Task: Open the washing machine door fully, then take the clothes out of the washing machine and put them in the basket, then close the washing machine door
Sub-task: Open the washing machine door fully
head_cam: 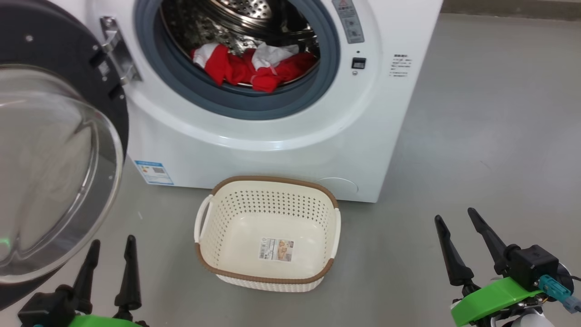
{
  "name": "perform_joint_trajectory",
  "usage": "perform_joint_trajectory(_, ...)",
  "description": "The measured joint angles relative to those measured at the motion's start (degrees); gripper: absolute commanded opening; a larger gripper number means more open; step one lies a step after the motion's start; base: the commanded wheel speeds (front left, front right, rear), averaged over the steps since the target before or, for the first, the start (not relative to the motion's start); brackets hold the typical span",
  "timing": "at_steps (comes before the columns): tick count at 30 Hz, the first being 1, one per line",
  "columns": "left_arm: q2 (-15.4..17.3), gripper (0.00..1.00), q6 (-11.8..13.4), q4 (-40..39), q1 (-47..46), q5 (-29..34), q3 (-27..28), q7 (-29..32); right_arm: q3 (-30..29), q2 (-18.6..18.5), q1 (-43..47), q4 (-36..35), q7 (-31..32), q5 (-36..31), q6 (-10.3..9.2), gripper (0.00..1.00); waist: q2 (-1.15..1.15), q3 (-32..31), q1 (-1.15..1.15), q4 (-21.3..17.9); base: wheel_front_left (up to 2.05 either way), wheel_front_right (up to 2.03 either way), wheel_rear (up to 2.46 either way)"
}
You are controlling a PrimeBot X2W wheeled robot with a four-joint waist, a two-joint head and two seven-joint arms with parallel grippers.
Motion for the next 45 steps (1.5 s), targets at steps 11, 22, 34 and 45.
perform_joint_trajectory(11,1.89,1.0,0.0,-2.3,1.18,-2.49,-4.76,0.0,-2.12,0.09,0.14,-0.49,0.0,-0.01,0.0,1.0,0.0,0.87,0.0,-5.0,0.0,0.0,0.0)
perform_joint_trajectory(22,3.16,1.0,0.0,-4.02,2.13,-3.19,-7.19,0.0,-3.23,0.24,0.24,-1.0,0.0,-0.08,0.0,1.0,0.0,1.49,0.0,-9.13,0.0,0.0,0.0)
perform_joint_trajectory(34,3.5,1.0,0.0,-4.66,2.13,-3.67,-8.24,0.0,-4.3,0.62,1.48,-1.26,0.0,-0.18,0.0,1.0,0.0,1.23,0.0,-10.63,0.0,0.0,0.0)
perform_joint_trajectory(45,3.65,1.0,0.0,-4.81,2.18,-3.15,-8.15,0.0,-4.36,0.79,1.49,-1.34,0.0,-0.36,0.0,1.0,0.0,1.1,0.0,-10.01,0.0,0.0,0.0)
